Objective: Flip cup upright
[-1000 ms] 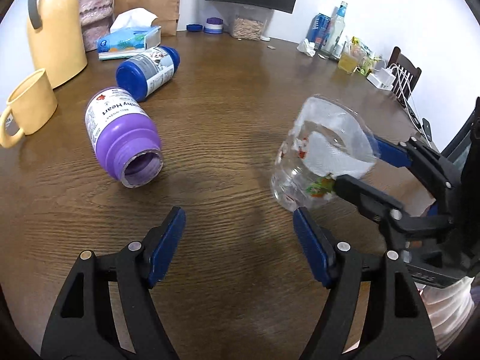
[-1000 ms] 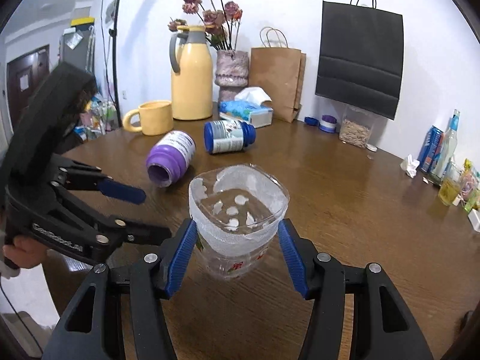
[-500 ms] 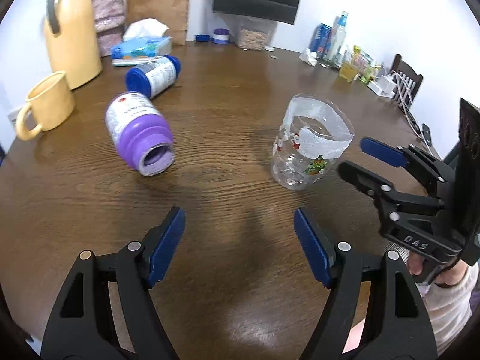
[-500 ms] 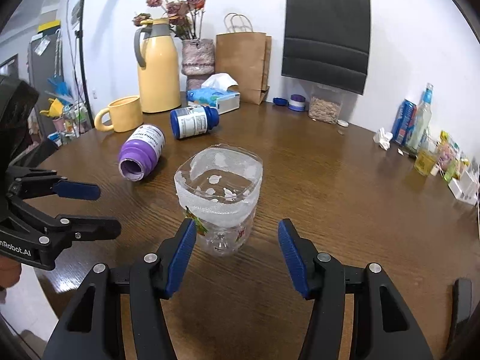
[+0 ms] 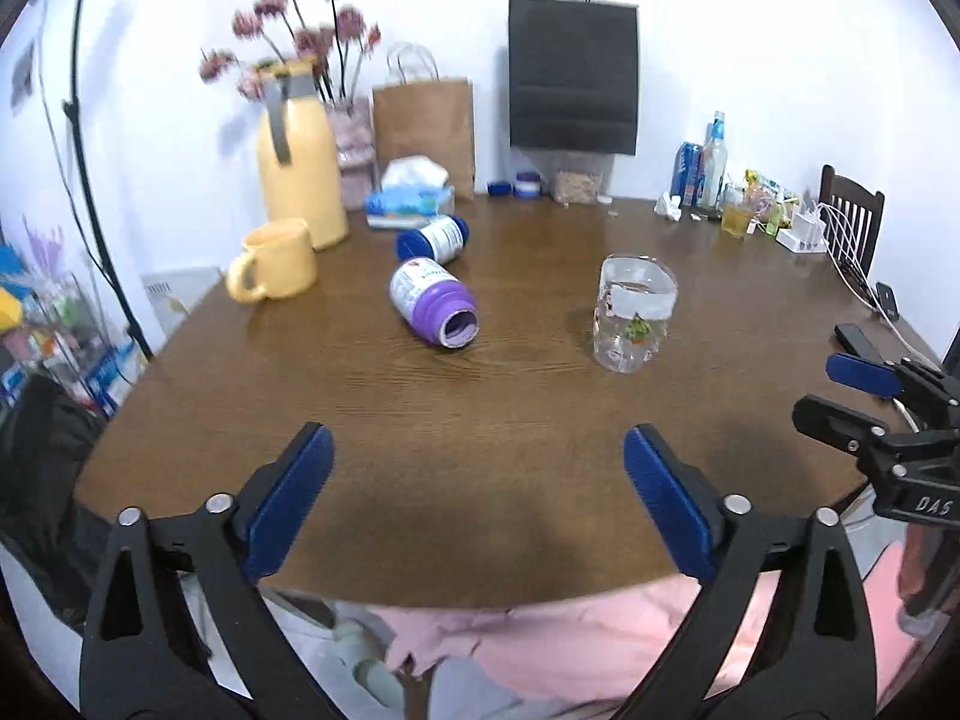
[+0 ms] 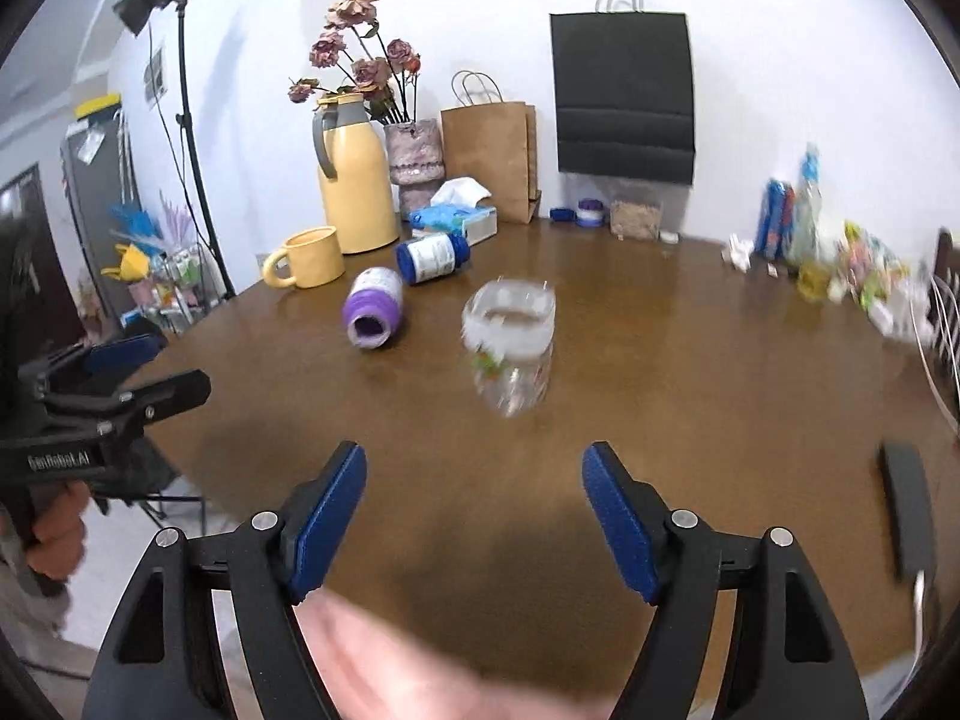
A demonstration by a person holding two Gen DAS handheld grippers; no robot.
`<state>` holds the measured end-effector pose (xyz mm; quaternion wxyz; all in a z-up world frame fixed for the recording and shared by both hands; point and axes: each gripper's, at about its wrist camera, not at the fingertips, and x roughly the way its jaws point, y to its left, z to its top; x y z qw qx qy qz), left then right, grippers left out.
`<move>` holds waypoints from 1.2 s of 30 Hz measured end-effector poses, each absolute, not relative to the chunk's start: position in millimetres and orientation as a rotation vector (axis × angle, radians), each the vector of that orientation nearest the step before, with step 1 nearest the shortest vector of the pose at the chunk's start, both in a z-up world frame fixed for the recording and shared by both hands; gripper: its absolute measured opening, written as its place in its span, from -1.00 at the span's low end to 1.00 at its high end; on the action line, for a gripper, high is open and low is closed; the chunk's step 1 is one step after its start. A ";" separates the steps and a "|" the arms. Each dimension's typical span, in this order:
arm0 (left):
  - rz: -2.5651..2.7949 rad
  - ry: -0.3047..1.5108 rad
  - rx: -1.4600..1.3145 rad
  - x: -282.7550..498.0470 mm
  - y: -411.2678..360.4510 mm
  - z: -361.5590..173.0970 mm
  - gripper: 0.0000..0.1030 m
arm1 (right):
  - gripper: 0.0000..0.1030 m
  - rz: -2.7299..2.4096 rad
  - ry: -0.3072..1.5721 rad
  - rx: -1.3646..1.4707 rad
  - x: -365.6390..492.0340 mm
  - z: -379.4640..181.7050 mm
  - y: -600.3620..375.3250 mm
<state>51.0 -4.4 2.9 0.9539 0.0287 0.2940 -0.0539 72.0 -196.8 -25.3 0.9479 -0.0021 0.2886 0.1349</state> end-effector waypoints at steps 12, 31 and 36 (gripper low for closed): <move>-0.019 0.400 0.036 -19.7 7.1 17.7 1.00 | 0.65 0.227 0.508 0.000 8.0 -20.9 -163.3; -0.015 0.394 0.030 -20.5 8.0 18.6 1.00 | 0.65 0.198 0.422 0.051 2.1 -12.1 -173.5; -0.020 0.396 0.031 -18.7 7.4 17.8 1.00 | 0.65 0.202 0.425 0.052 3.9 -12.4 -173.0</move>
